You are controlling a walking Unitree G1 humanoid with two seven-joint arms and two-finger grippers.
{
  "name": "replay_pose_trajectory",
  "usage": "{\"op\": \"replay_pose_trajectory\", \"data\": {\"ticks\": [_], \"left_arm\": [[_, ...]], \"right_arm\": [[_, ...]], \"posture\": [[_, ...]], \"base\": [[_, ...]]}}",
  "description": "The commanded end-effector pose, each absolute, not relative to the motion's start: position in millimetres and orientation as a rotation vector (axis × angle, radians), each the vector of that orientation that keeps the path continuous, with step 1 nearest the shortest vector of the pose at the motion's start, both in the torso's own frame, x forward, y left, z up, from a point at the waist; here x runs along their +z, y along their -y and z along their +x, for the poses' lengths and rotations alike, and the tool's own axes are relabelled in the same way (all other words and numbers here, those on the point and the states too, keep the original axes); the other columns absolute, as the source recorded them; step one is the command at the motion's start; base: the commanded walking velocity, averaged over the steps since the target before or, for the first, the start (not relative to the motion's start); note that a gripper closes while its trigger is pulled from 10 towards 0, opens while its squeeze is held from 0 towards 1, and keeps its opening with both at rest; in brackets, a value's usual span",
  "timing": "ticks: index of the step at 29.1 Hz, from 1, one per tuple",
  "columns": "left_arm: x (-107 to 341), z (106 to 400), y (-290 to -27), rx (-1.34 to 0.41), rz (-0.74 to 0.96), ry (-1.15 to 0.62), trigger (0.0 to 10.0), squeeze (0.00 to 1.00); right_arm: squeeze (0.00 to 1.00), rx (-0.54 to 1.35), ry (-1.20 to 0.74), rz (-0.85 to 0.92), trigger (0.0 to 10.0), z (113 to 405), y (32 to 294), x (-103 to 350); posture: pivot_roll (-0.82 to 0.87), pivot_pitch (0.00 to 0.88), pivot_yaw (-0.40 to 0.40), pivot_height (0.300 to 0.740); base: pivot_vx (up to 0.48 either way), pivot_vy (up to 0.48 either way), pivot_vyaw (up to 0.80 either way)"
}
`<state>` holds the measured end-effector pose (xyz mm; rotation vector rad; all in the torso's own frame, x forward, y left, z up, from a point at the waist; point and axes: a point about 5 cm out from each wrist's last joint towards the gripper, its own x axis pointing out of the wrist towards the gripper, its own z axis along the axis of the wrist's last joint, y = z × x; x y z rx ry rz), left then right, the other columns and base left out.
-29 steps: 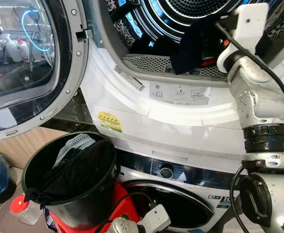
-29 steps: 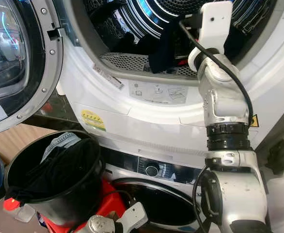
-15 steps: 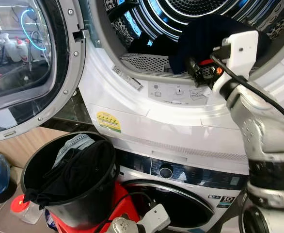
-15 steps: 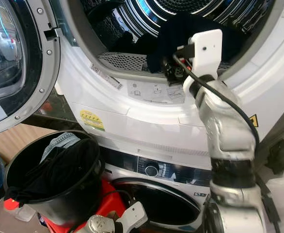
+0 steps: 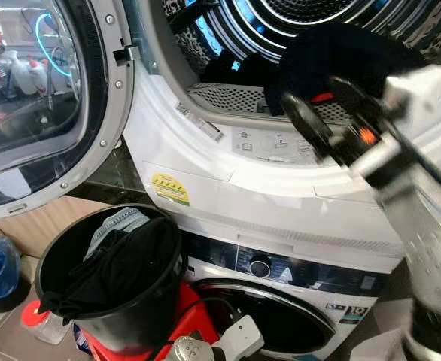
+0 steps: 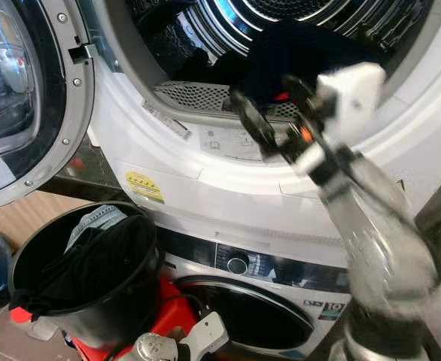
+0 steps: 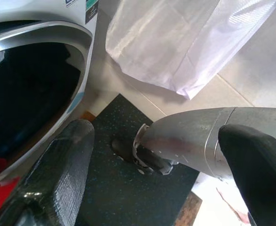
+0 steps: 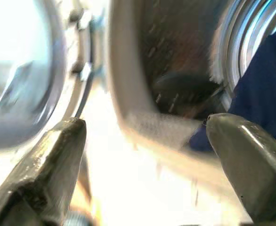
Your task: Clothes washing
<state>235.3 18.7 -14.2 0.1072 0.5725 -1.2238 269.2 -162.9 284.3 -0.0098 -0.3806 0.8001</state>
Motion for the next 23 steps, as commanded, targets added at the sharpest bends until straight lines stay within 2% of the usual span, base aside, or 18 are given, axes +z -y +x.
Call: {"op": "replay_pose_trajectory", "data": {"ticks": [1, 5, 11, 14, 16, 17, 19, 23], "left_arm": [[-17.0, 233.5, -21.0, -1.226, 0.117, -0.594, 10.0, 0.0], [-17.0, 233.7, -21.3, -1.224, 0.117, -0.592, 10.0, 0.0], [-17.1, 234.2, -22.3, -1.218, 0.12, -0.59, 10.0, 0.0], [-17.0, 234.8, -22.9, -1.215, 0.124, -0.59, 10.0, 0.0], [-16.9, 235.1, -23.2, -1.214, 0.125, -0.59, 10.0, 0.0], [-16.8, 235.7, -24.2, -1.215, 0.132, -0.59, 10.0, 0.0], [-16.7, 236.0, -24.6, -1.215, 0.134, -0.589, 10.0, 0.0], [-17.0, 236.3, -25.7, -1.214, 0.14, -0.592, 10.0, 0.0]], "right_arm": [[0.0, 0.879, 0.368, -0.02, 10.0, 261.6, 160.8, 277.6], [0.0, 0.988, 0.268, -0.001, 10.0, 247.8, 159.2, 247.3], [0.0, 1.106, -0.052, -0.09, 10.0, 235.2, 150.2, 178.9], [0.0, 1.026, -0.225, -0.109, 10.0, 244.4, 147.1, 127.3], [0.0, 0.999, -0.251, -0.106, 10.0, 247.4, 146.0, 117.7], [0.0, 0.926, -0.339, -0.095, 10.0, 254.9, 143.4, 90.0], [0.0, 0.904, -0.371, -0.093, 10.0, 256.6, 142.0, 78.5], [0.0, 0.704, -0.506, -0.05, 10.0, 266.6, 142.8, 32.9]], "posture": [[-0.17, 0.075, 0.091, 0.74], [-0.16, 0.079, 0.09, 0.74], [-0.16, 0.08, 0.085, 0.74], [-0.15, 0.076, 0.084, 0.74], [-0.15, 0.076, 0.084, 0.74], [-0.15, 0.075, 0.083, 0.74], [-0.15, 0.073, 0.082, 0.74], [-0.15, 0.074, 0.083, 0.74]], "base": [[0.0, 0.0, 0.0], [0.0, 0.0, 0.0], [0.0, 0.0, 0.0], [0.0, 0.0, 0.0], [0.0, 0.0, 0.0], [0.0, 0.0, 0.0], [0.0, 0.0, 0.0], [0.0, 0.0, 0.0]]}}
